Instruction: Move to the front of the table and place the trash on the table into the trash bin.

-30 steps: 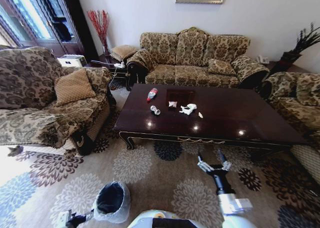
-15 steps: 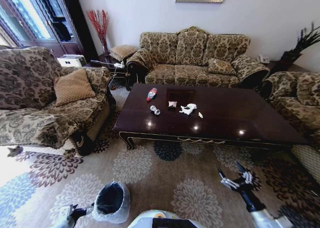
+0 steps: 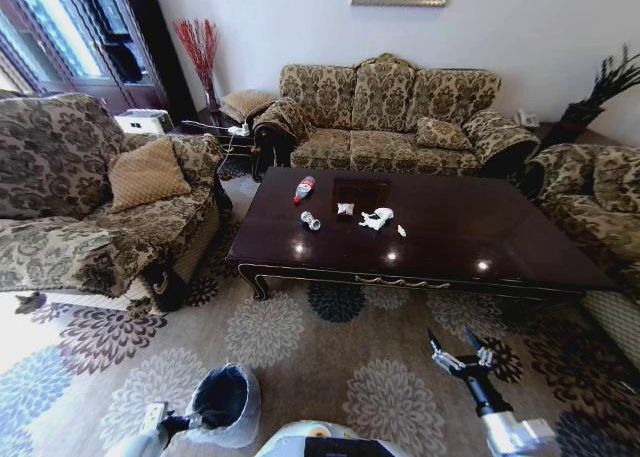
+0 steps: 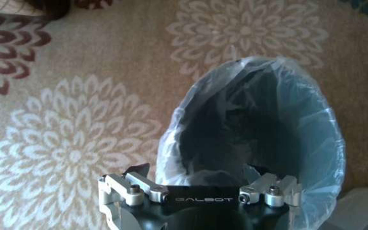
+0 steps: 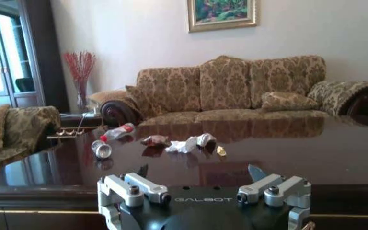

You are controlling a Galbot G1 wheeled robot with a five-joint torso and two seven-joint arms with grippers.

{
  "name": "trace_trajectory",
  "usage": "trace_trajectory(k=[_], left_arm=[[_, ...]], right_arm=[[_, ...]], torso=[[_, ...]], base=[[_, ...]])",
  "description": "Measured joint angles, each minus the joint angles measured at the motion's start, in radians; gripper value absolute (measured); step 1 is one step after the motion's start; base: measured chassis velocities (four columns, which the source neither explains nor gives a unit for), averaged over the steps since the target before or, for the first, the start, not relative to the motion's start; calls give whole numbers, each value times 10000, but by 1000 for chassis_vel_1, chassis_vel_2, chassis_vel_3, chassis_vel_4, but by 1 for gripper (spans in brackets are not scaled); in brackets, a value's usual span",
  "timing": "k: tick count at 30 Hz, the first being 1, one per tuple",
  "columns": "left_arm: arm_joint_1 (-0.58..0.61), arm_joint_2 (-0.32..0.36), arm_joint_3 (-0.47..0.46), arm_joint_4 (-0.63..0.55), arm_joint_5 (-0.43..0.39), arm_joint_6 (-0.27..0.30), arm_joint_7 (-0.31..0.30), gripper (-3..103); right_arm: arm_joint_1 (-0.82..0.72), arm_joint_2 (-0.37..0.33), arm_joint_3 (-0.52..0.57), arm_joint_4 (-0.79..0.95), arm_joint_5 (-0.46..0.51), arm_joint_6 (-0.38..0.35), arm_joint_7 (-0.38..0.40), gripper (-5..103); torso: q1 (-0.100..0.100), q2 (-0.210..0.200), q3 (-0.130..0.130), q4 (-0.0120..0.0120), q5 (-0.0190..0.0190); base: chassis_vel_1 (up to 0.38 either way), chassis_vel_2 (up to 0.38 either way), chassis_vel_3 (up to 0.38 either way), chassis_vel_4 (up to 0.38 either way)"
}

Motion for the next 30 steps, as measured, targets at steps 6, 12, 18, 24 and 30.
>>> trace_trajectory(k=[6, 12, 18, 24, 30], left_arm=[[-228, 383, 693, -66, 165, -160, 158, 100], [-174, 1083, 1353, -623, 1070, -1157, 988, 100], [-629, 1417, 1917, -910, 1890, -2193, 1911, 100], [-1218, 1628, 2514, -508, 1965, -1817, 1539, 100], [-1749, 1567, 2429, 1217, 1609, -1463, 838, 100]], right_arm=[[146, 62, -18, -86, -63, -134, 87, 100], [165, 59, 15, 27, -234, -354, 293, 100], [95, 229, 43, 87, -511, -478, 561, 100], [-101, 386, 81, 249, -682, -636, 779, 100], [-340, 259, 201, 483, -620, -787, 917, 100]], torso=[[0, 0, 0, 0, 2], [0, 0, 0, 1, 4], [0, 0, 0, -1, 3], [0, 0, 0, -2, 3], [0, 0, 0, 1, 1]], base=[[0, 0, 0, 0], [0, 0, 0, 0], [0, 0, 0, 0], [0, 0, 0, 0], [0, 0, 0, 0]])
